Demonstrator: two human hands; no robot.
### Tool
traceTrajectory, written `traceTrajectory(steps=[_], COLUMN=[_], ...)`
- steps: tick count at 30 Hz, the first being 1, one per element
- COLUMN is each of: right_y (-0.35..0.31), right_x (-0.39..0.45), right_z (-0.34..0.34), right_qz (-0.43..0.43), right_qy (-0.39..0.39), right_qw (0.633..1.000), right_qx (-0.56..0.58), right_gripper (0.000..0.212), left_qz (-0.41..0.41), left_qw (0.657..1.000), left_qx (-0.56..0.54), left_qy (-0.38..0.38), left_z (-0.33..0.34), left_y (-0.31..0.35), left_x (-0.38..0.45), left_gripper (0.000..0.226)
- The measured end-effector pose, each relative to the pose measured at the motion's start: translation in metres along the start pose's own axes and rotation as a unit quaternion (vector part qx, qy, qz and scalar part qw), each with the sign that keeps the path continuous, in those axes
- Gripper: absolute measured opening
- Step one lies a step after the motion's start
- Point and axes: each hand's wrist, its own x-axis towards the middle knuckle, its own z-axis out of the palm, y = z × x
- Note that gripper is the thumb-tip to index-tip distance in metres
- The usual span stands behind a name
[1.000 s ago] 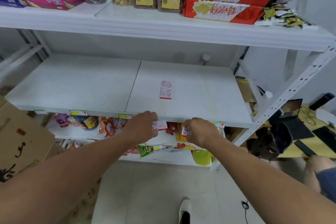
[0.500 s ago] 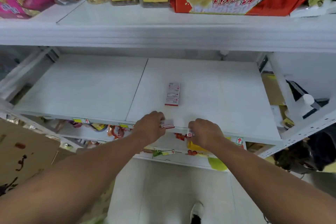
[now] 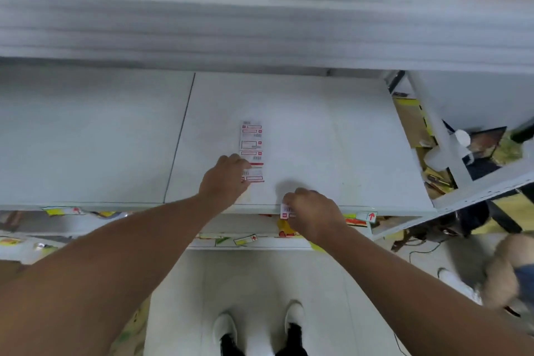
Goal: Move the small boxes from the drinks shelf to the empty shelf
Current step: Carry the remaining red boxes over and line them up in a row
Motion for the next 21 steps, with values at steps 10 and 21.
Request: traceTrajectory(steps=[10,21], right_y=[-0.051,-0.083], right_x=[0.044,0.078], right_z=[-0.005,0.025], right_qz=[-0.018,-0.018], right_qy=[0.000,0.024], right_qw=[1.000,1.000], right_qx=[-0.006,-0.004], right_gripper=[0.042,0.048], left_qz=[-0.071,-0.065], left_qw=[0.988,0.973], left_qx=[-0.121,-0.202], left_qy=[0.060,0.089], left_z=[0.010,0.025], left_y=[-0.040,-0.071], left_x=[-0.065,-0.099], left_gripper=[0.033,0.024])
